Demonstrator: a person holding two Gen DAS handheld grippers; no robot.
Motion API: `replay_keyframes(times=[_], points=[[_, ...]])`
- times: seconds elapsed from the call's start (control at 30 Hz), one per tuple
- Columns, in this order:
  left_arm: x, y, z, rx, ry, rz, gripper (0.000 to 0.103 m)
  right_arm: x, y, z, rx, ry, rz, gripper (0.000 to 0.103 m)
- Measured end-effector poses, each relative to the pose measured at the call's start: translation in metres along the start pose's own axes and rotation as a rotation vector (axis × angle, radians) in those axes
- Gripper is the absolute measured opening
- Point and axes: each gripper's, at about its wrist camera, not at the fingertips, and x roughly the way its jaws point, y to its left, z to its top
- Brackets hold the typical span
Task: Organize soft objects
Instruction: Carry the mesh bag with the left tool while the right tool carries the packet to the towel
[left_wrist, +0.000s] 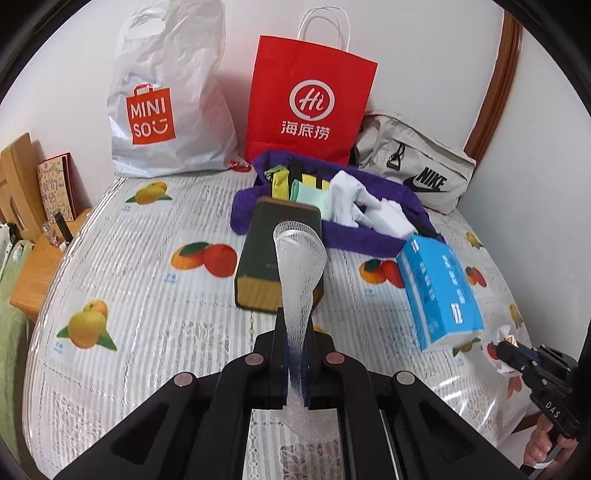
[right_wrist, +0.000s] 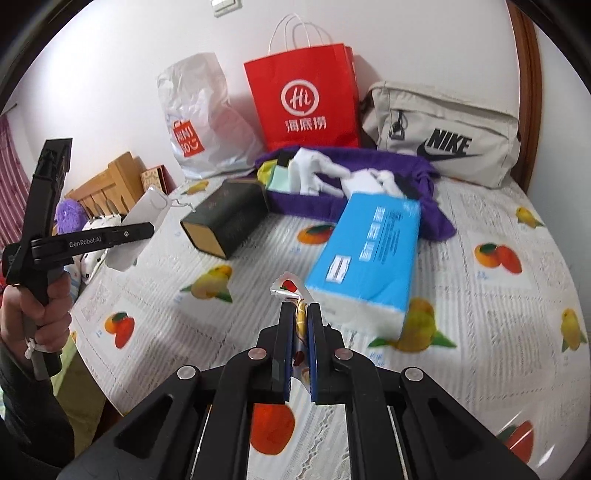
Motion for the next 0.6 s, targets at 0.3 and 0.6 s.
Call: replay_keyframes(times=[0.3,0.6], points=[[0.004,-0.007,0.036,-0.019,-0.022,-0.009,0.005,0.002,-0.017,0.046,-0.003,-0.034,-0.016,0.007],[0.024,-0.011,0.081,0.007,-0.006,-0.007,0.005,0.023,-0.029,0.098,-0.006,-0.059,-0.023,0.007]])
